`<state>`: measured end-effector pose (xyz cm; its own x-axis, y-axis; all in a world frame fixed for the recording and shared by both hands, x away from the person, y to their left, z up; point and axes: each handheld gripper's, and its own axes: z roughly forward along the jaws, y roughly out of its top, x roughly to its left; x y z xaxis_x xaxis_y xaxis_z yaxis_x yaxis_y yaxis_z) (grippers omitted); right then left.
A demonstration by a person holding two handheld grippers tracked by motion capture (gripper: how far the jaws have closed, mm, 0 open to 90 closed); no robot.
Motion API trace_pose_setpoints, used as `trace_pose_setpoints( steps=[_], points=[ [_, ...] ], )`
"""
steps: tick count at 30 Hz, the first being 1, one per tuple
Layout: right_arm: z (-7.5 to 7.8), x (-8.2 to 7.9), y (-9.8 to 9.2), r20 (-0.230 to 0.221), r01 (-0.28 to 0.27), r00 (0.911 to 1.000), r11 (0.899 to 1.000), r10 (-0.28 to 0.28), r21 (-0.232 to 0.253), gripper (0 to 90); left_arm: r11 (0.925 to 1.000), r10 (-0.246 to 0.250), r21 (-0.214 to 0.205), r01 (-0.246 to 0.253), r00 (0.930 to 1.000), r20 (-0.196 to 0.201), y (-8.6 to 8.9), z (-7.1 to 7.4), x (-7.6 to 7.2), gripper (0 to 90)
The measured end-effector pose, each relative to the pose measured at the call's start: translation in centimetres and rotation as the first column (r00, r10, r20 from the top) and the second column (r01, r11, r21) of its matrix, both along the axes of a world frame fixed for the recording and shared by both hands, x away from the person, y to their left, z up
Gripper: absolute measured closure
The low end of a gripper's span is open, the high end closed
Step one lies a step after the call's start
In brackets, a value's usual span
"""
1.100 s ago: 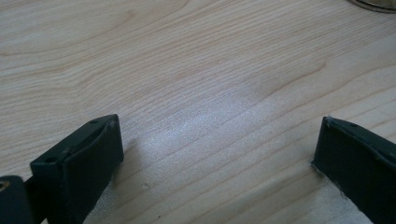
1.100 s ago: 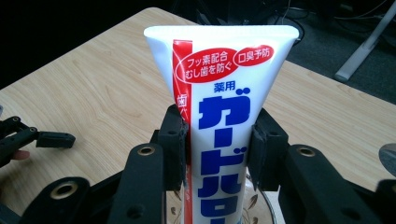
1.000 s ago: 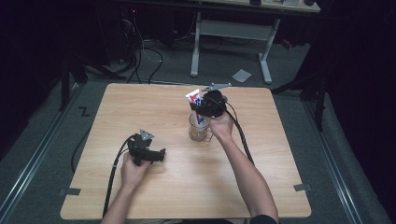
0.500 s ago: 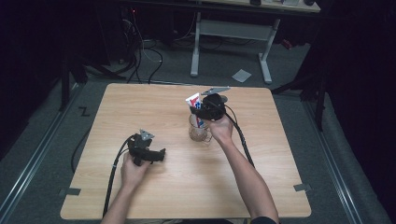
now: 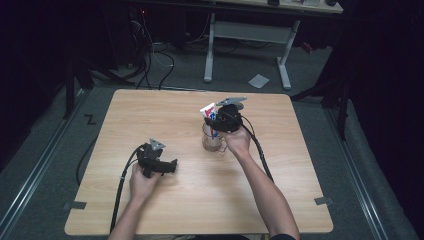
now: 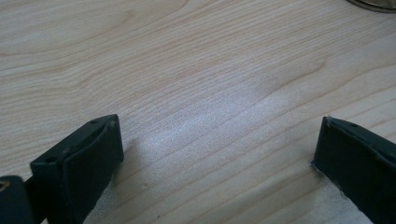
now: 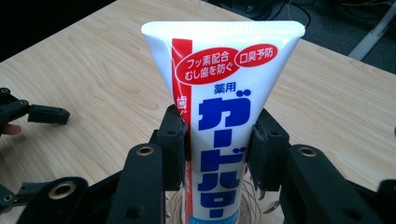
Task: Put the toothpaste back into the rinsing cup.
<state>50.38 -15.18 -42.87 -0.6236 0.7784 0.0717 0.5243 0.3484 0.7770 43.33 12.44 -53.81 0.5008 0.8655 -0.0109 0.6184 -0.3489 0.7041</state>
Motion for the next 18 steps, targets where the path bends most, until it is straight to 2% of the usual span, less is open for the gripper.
trace_pose_setpoints(
  steps=[13, 18],
  points=[
    [-1.0, -0.2, -0.2, -0.018, -0.008, 0.9998, 1.000, 0.008, -0.022, 61.1, 1.0000, 0.000, 0.000, 0.000, 1.0000, 0.000, 0.0, 0.0, 0.0, 1.6],
    [-1.4, -0.4, -0.5, -0.024, 0.003, 0.9997, 1.000, -0.003, -0.003, 60.9, 1.0000, -0.002, 0.001, 0.002, 1.0000, -0.002, 0.0, 0.0, 0.0, 1.6]
  ],
)
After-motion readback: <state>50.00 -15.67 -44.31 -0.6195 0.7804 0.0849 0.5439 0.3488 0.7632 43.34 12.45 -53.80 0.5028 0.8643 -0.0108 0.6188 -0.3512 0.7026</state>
